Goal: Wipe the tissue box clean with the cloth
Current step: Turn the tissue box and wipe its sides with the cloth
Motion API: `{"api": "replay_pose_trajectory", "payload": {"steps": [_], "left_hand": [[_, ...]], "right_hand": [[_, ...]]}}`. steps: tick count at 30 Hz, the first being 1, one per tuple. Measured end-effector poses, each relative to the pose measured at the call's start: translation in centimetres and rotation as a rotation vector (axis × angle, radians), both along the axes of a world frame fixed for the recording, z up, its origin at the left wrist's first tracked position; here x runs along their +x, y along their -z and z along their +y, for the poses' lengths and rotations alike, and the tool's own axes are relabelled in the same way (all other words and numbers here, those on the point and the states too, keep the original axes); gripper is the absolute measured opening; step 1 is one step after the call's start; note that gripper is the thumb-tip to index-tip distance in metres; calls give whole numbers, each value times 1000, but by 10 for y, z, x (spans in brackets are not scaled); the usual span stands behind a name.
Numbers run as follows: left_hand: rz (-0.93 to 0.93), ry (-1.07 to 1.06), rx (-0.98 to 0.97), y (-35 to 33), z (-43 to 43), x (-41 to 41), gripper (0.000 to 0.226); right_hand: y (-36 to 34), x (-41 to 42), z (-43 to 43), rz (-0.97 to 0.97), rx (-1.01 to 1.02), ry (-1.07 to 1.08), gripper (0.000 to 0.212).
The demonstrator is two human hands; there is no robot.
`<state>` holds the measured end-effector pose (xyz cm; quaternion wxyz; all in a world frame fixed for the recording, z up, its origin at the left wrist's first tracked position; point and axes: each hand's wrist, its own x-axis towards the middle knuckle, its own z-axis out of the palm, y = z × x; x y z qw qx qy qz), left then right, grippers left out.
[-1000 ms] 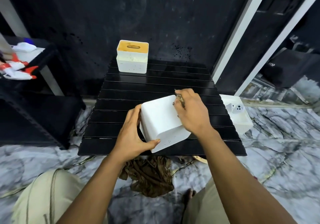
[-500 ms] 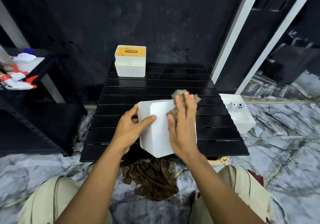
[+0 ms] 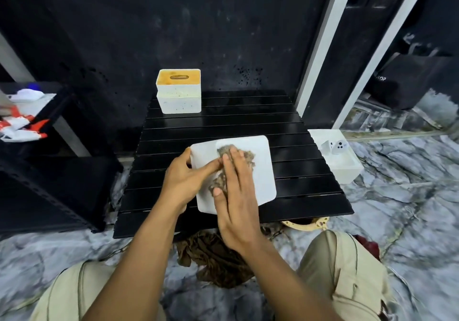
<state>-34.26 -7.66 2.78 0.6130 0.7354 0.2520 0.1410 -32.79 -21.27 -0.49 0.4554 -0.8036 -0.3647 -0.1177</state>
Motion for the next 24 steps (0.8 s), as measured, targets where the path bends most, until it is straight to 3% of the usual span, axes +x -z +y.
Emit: {"api": "replay_pose_trajectory", "payload": {"steps": [2, 6, 8, 10, 13, 16, 18, 20, 22, 24], "left_hand": [[1, -16, -32, -1, 3, -2, 33], [-4, -23, -56, 3, 6, -4, 37], [-3, -14, -13, 2, 1, -1, 66], [24, -4, 53, -1, -3, 2, 87], [41, 13, 72, -6, -3, 3, 78], [37, 7, 27, -7, 1, 0, 65], [22, -10, 2, -4, 2, 0, 83], [28, -16, 18, -3, 1, 1, 91], [28, -4, 31, -5, 1, 1, 69], [28, -6, 8, -6, 3, 0, 50]], "right_hand": [[18, 1, -13, -32, -40, 34, 58], [32, 39, -31, 242, 97, 348, 58], [19, 44, -22, 257, 114, 321, 58], [6, 38, -12, 135, 111, 162, 58], [10, 47, -15, -74, 63, 21, 58], [12, 82, -18, 115, 135, 244, 59], [4, 89, -12, 202, 152, 290, 58], [-3, 75, -5, 62, 122, 182, 56], [2, 55, -5, -108, 63, -3, 56], [14, 45, -15, -125, 17, -69, 58]]}}
